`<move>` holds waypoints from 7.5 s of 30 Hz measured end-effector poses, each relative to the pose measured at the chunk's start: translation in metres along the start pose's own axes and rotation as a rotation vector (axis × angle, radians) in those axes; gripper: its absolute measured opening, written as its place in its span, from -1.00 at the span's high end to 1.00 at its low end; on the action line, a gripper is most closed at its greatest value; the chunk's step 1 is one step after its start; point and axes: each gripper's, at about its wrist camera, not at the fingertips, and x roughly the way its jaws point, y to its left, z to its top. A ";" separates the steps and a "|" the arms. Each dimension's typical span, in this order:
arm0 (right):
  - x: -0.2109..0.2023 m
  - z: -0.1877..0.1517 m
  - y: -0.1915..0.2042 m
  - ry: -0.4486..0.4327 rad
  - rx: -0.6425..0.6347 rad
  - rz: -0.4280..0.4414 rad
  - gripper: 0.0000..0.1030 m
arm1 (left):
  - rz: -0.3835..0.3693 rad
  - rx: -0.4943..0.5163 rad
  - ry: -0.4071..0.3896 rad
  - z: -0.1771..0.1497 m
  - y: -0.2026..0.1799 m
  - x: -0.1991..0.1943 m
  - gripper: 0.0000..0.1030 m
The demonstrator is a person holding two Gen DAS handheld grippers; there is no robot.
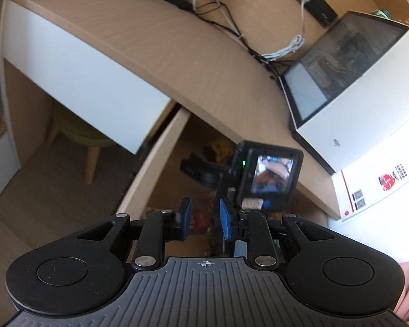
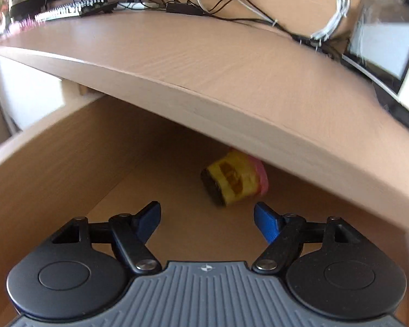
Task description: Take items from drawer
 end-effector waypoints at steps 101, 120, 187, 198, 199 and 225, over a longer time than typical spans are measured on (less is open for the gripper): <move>-0.175 -0.091 -0.130 0.445 0.426 0.071 0.18 | -0.065 0.729 0.624 -0.004 -0.084 0.178 -0.64; -0.167 -0.091 -0.128 0.464 0.430 0.068 0.18 | 0.130 0.946 0.646 -0.008 -0.076 0.176 -0.29; -0.209 -0.047 -0.176 0.236 0.516 -0.093 -0.70 | 0.018 0.554 0.910 0.004 -0.087 0.164 0.39; -0.211 -0.061 -0.178 0.289 0.527 -0.105 -0.70 | 0.139 0.350 0.857 -0.020 -0.077 0.200 0.35; -0.209 -0.062 -0.179 0.299 0.530 -0.106 -0.70 | 0.137 0.348 0.856 -0.023 -0.078 0.204 0.27; -0.113 -0.092 -0.114 0.852 0.571 0.168 -0.01 | -0.046 0.564 0.585 -0.002 -0.082 0.102 0.29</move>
